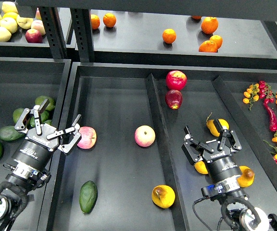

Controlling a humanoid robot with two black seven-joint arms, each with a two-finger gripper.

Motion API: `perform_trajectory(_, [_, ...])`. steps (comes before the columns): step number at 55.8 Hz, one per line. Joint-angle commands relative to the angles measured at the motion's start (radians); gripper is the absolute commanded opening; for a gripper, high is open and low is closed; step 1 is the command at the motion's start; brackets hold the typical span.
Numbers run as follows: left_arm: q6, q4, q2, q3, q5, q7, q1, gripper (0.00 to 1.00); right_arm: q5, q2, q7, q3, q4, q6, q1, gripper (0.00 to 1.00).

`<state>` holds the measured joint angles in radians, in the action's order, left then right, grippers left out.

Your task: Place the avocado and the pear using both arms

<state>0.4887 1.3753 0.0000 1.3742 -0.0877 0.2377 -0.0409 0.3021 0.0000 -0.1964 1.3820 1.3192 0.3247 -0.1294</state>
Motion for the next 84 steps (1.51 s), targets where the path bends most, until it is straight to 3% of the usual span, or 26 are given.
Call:
perform_trajectory(1, [0.000, 0.005, 0.000, -0.001, -0.001, 0.002, -0.002, 1.00, 0.000, 0.000, 0.000, 0.003, 0.000, 0.007, -0.001, 1.00])
perform_trajectory(84, [0.000, -0.050, 0.000, -0.029, 0.002, 0.018, 0.004, 1.00, 0.000, 0.000, -0.003, 0.000, -0.001, 0.005, -0.013, 1.00])
